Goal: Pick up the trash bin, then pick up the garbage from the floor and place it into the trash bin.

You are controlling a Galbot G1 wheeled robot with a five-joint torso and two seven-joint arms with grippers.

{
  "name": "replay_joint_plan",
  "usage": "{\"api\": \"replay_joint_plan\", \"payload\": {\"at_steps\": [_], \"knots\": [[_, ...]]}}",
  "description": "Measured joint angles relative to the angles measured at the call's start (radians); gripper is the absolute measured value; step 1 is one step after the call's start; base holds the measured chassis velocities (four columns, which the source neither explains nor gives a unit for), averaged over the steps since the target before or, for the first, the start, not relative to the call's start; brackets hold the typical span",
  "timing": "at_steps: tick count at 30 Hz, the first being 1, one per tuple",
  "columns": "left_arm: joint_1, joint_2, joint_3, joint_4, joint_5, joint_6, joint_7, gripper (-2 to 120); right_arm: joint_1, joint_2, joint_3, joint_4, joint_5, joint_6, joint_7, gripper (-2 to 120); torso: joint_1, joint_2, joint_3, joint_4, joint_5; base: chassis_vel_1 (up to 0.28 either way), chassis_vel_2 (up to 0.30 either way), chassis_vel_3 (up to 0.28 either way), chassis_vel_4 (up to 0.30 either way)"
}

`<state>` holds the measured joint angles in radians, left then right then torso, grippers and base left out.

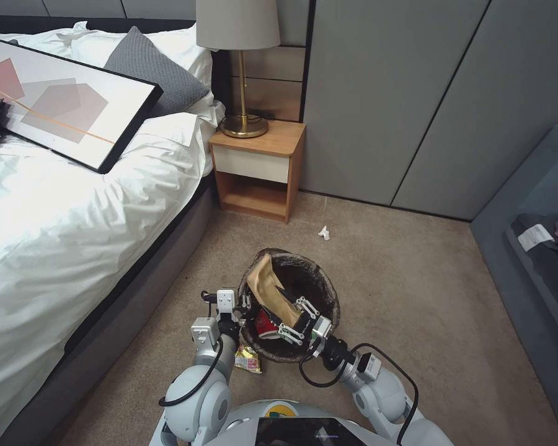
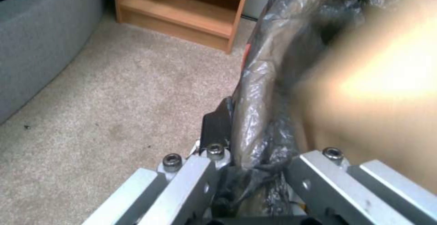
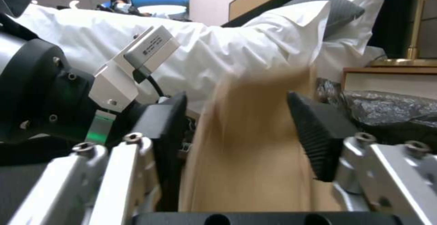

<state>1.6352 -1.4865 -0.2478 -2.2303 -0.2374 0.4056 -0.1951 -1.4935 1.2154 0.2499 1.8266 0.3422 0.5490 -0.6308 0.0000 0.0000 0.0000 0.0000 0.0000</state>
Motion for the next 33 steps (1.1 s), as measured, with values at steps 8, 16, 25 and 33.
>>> {"api": "replay_joint_plan", "payload": {"at_steps": [8, 16, 25, 33], "knots": [[0.004, 0.0, 0.001, -0.003, 0.001, 0.0, 0.0, 3, -0.004, -0.001, 0.009, 0.004, -0.004, 0.006, -0.001, 88, 0.0, 0.0, 0.0, 0.0, 0.0, 0.0, 0.0, 0.0, 0.0], [0.002, 0.001, -0.003, -0.003, 0.001, 0.0, 0.0, 3, -0.009, 0.003, 0.034, 0.031, -0.006, 0.026, 0.016, 100, 0.0, 0.0, 0.0, -0.0001, 0.0001, 0.0, 0.0, 0.0, 0.0], [-0.003, 0.004, -0.019, 0.01, -0.003, -0.002, 0.0, 3, -0.03, 0.04, 0.139, 0.212, -0.157, 0.036, 0.427, 100, 0.0, 0.0, 0.0, 0.0001, -0.0002, 0.0, 0.0, 0.0, 0.0], [-0.007, 0.002, -0.042, 0.01, -0.003, -0.004, 0.0, 3, -0.104, 0.067, 0.318, 0.264, -0.157, 0.084, 0.598, 100, 0.0, 0.0, 0.0, -0.0001, -0.0001, 0.0, 0.0, 0.0, 0.0]]}}
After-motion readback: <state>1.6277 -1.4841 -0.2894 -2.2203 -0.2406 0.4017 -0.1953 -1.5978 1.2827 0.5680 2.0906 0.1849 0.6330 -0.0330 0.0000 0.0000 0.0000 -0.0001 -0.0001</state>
